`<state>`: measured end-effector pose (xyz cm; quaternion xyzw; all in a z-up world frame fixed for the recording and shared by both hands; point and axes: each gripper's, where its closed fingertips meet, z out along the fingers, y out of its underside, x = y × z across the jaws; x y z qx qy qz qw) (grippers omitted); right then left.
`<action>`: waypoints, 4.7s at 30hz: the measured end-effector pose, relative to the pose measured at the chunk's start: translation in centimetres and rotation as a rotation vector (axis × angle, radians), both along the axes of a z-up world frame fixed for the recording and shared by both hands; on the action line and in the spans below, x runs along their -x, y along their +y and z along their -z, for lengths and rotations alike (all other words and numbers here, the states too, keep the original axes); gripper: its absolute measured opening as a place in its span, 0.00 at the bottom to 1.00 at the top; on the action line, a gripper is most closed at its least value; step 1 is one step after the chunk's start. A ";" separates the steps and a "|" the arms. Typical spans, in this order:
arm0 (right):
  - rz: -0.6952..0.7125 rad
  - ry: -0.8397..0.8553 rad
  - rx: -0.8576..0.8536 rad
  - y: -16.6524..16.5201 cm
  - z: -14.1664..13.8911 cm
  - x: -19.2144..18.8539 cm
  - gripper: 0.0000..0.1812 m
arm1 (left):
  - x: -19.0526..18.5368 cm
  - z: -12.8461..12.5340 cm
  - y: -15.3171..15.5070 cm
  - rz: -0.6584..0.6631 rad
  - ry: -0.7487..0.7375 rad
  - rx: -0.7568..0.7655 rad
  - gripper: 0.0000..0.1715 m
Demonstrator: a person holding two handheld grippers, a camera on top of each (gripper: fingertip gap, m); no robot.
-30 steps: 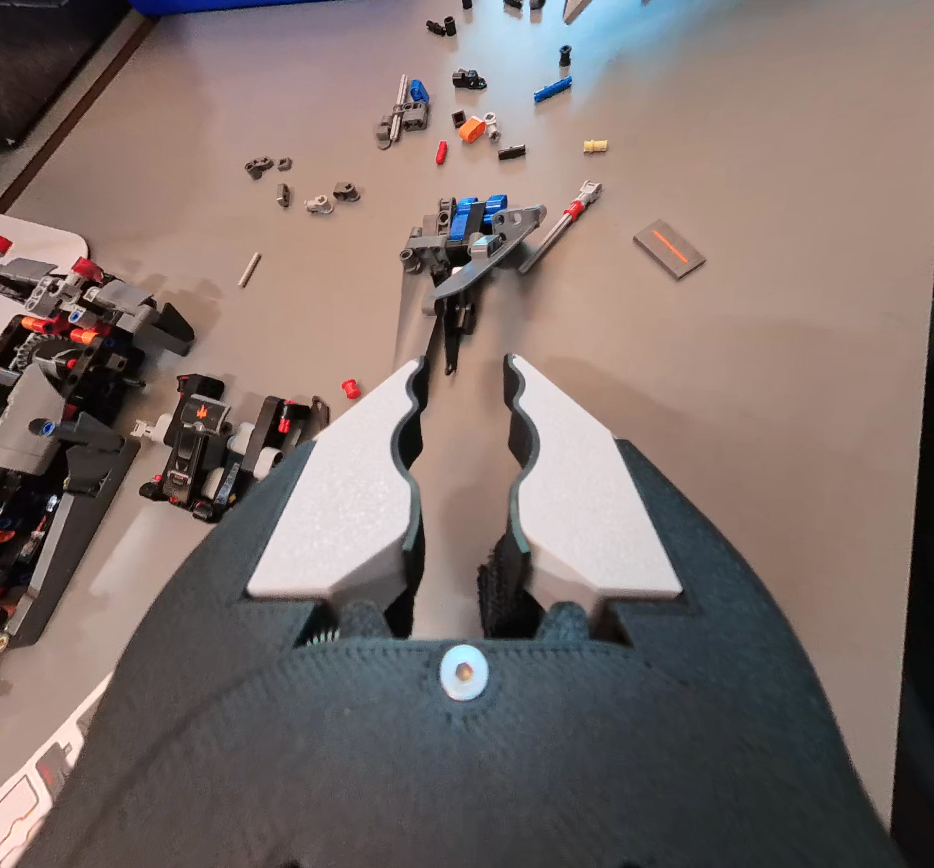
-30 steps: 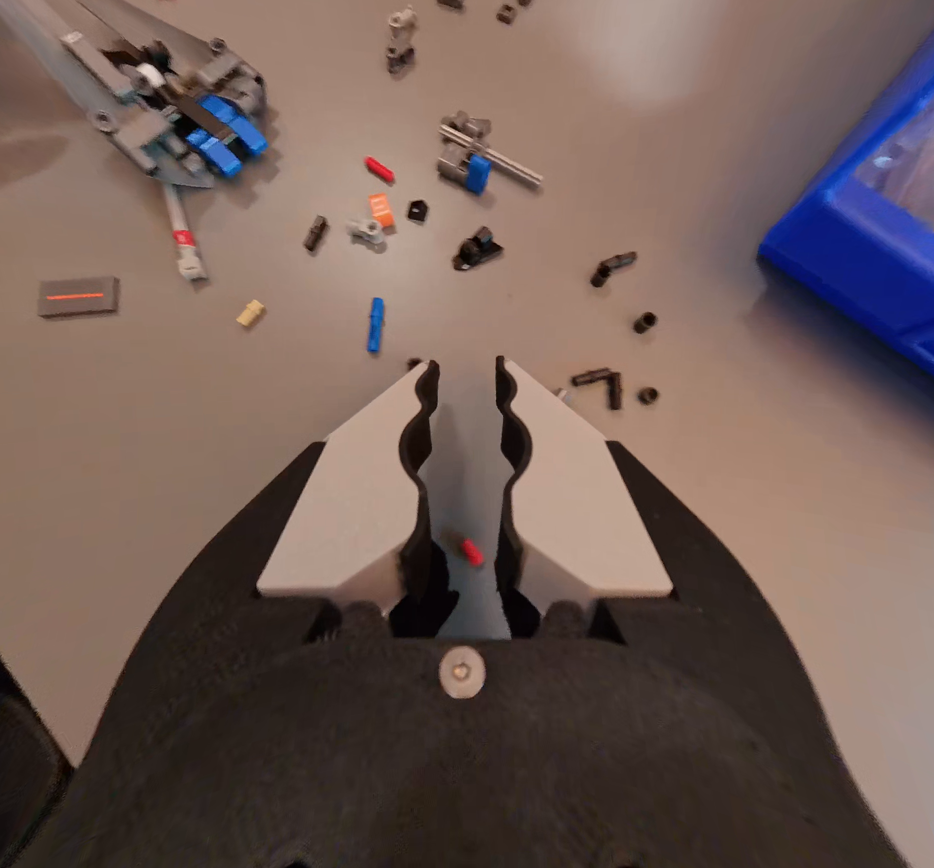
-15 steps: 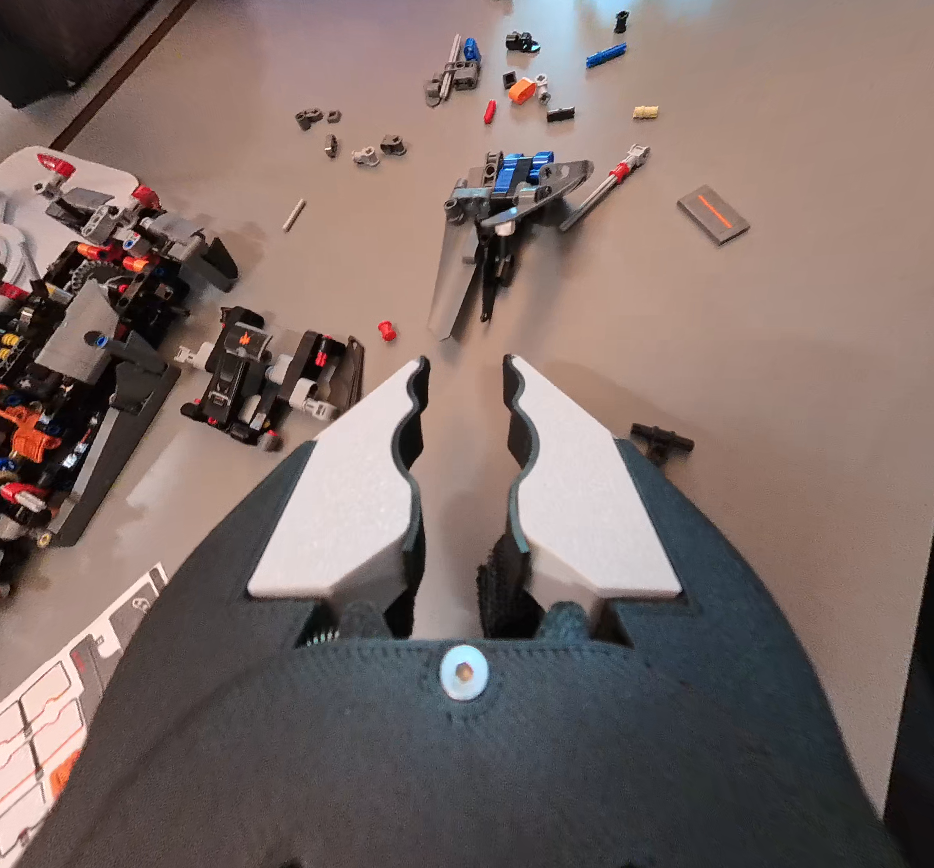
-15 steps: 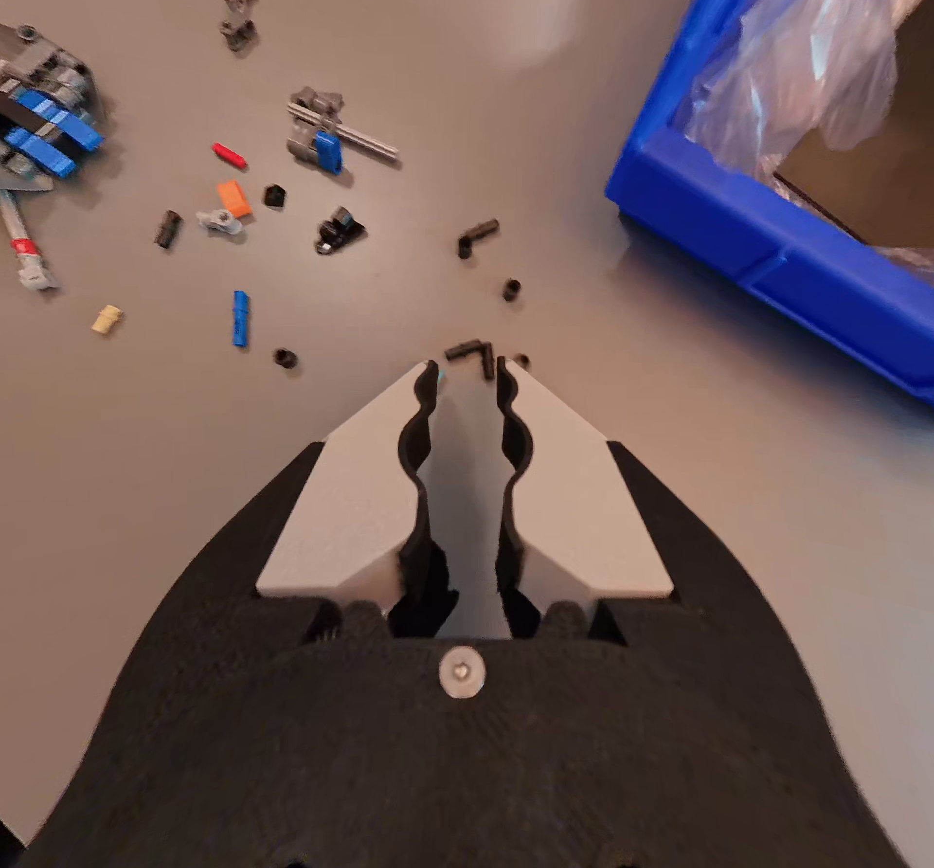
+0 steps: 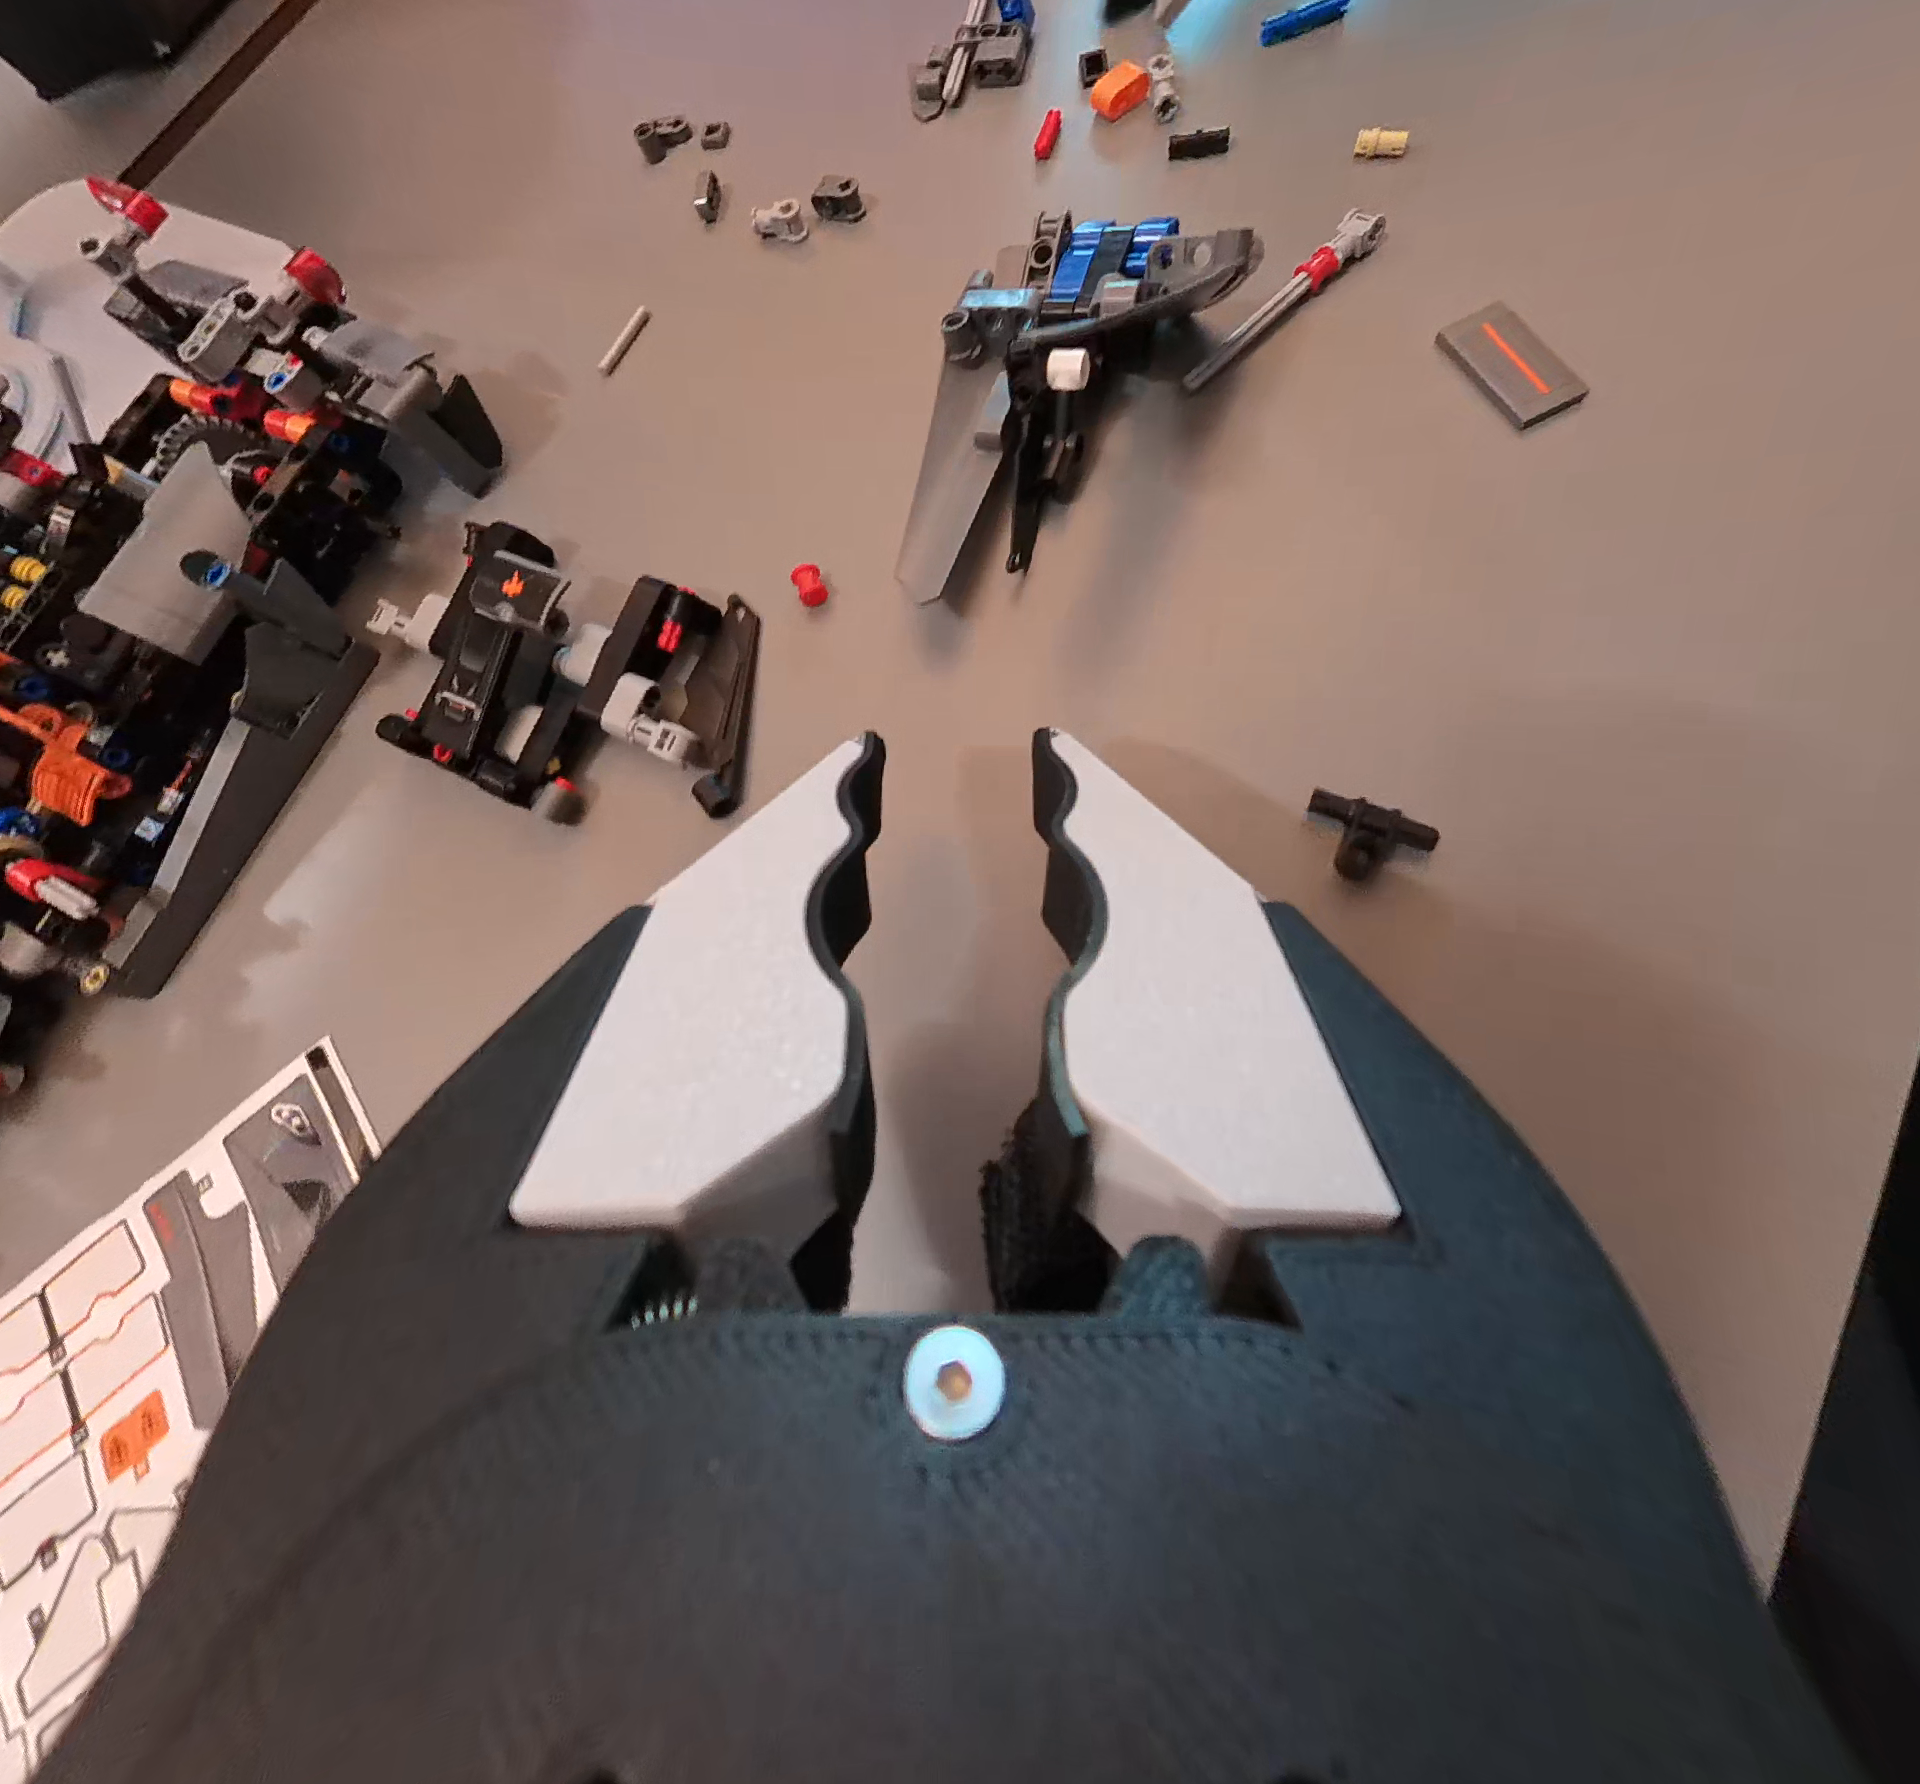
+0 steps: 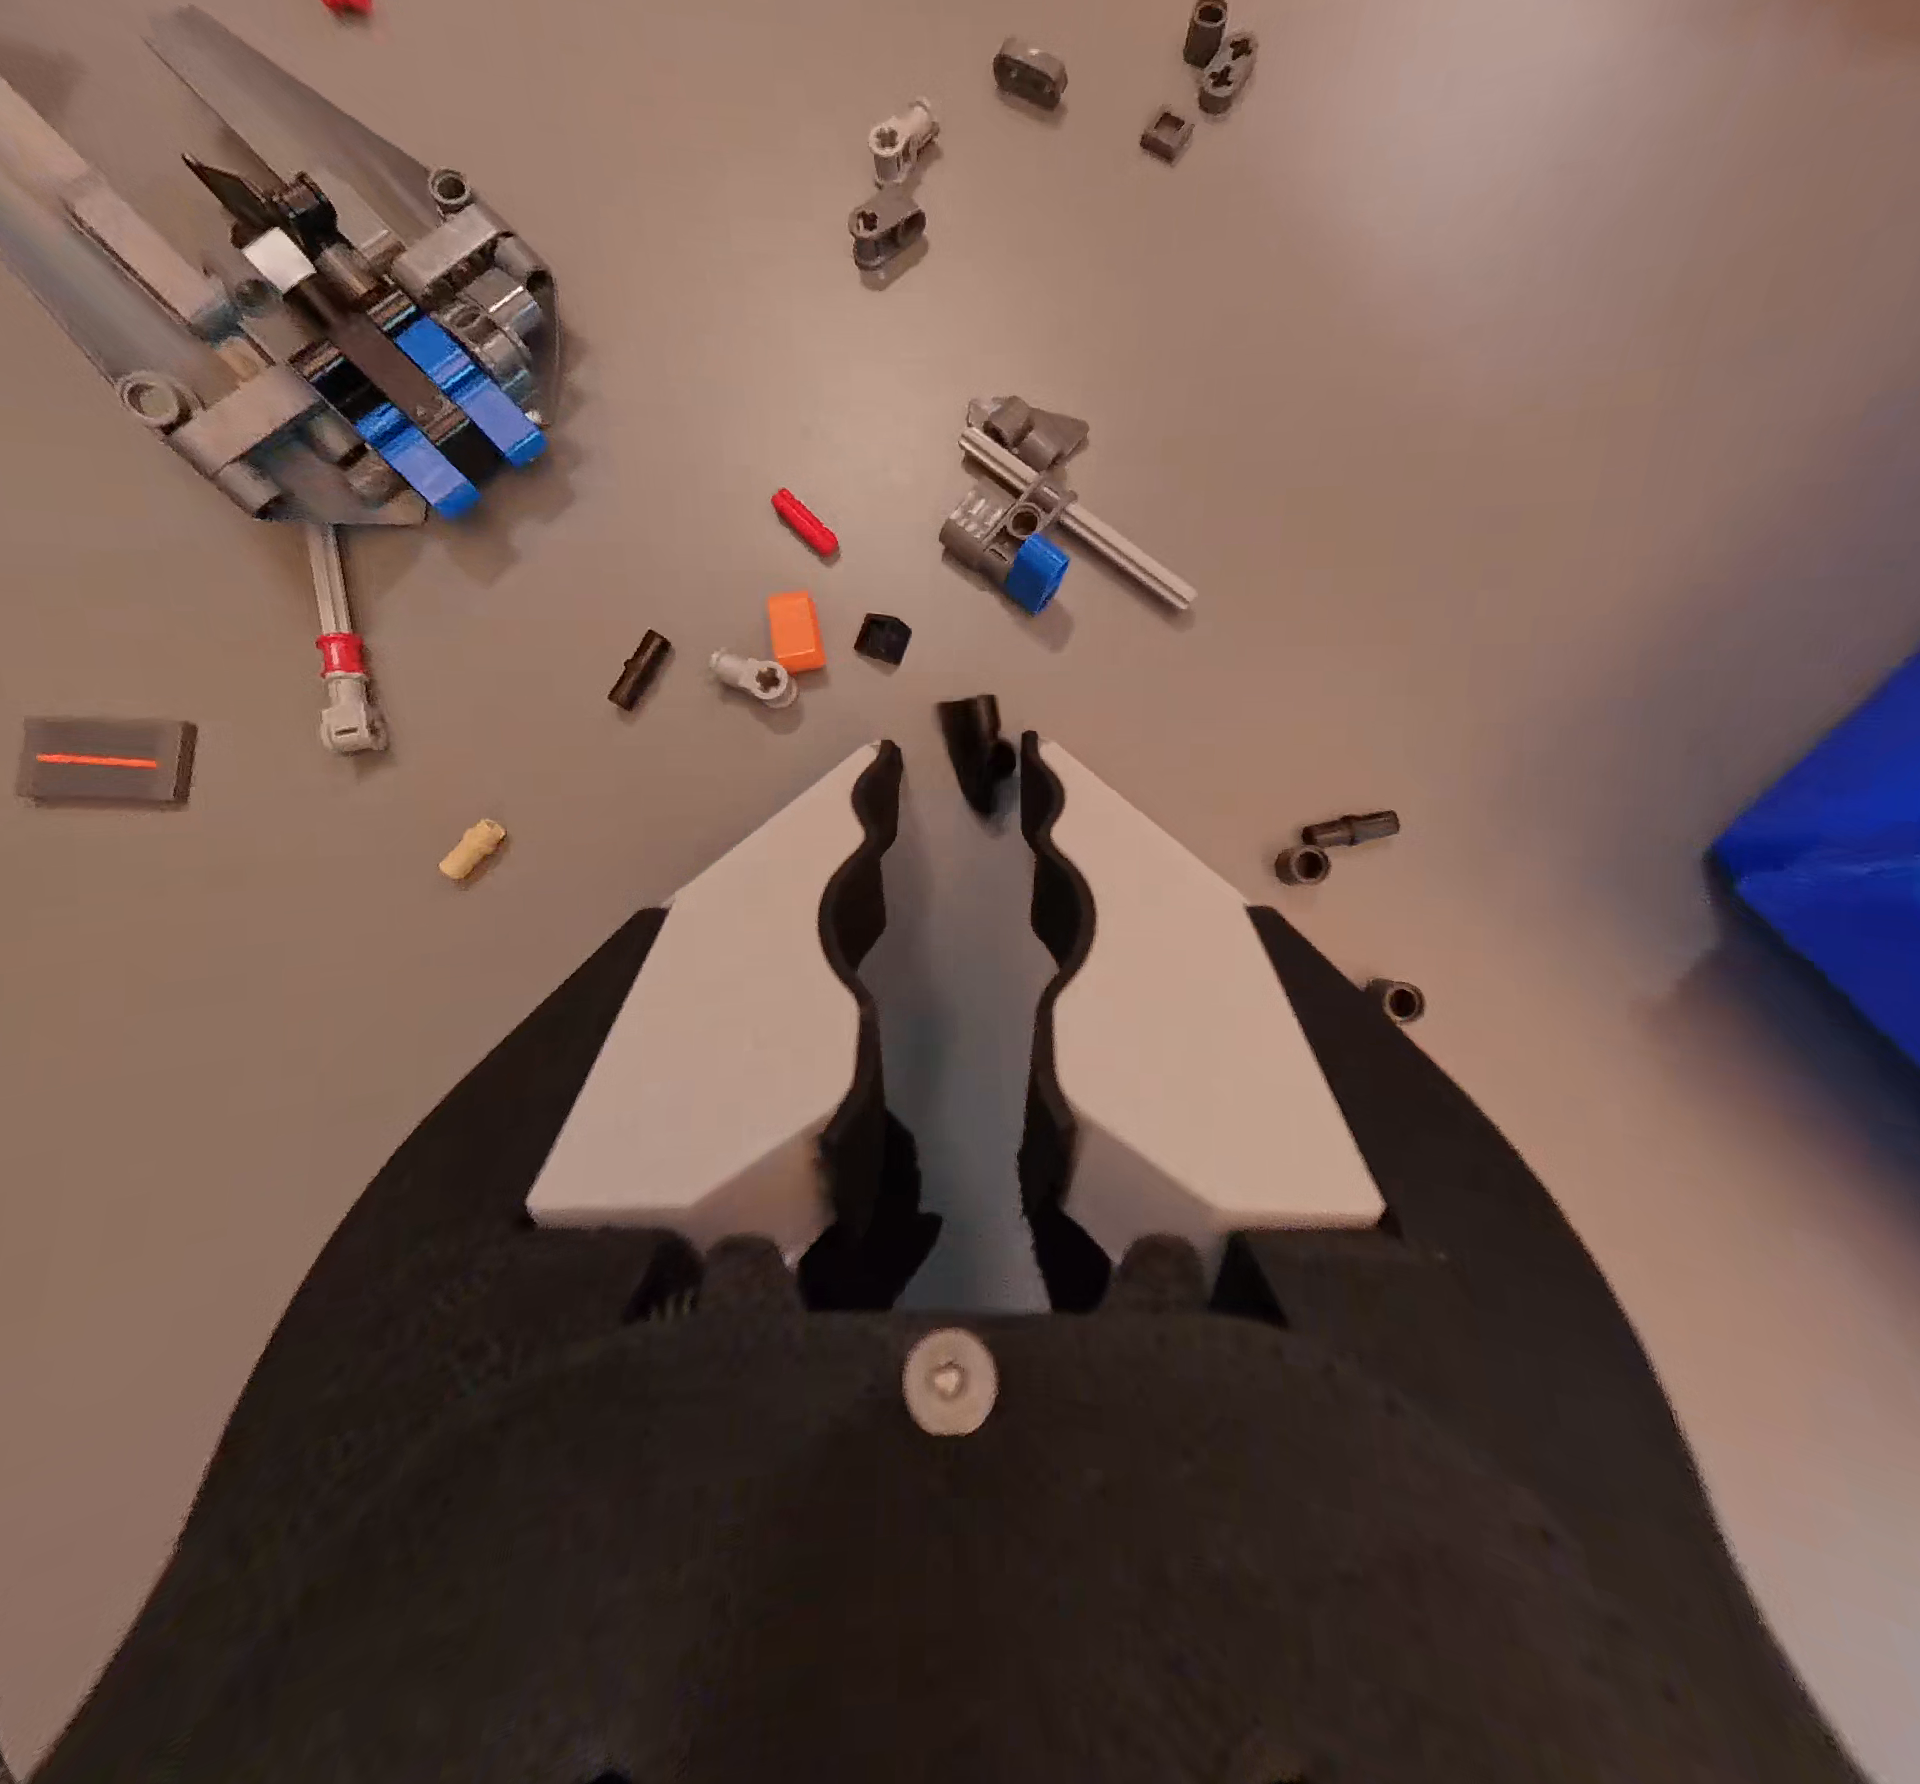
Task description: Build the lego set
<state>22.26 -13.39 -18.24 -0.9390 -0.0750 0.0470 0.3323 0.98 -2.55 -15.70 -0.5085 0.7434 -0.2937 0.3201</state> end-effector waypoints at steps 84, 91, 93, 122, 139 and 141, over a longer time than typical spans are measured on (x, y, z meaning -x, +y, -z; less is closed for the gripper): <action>-0.487 -0.435 -0.349 3.6 -5.0 24.6 0.00 | 6.6 -3.2 -2.7 0.034 -0.085 0.499 0.12; -0.413 -0.362 -0.246 2.5 -3.3 22.7 0.00 | 7.0 0.9 7.1 -0.177 0.070 0.035 0.19; -0.393 -0.353 -0.228 2.1 -2.9 22.1 0.00 | 6.5 1.3 7.6 -0.170 0.084 0.017 0.18; -0.169 -0.075 -0.376 4.0 -7.1 20.3 0.07 | -0.7 -4.6 -3.0 0.066 -0.206 0.120 0.03; -0.456 -0.832 -0.420 4.1 -7.9 21.5 0.07 | -0.4 -5.6 -8.5 0.237 -0.012 0.408 0.03; -0.463 -0.834 -0.414 3.9 -7.9 21.3 0.06 | -0.5 -5.6 -8.7 0.238 0.000 0.412 0.03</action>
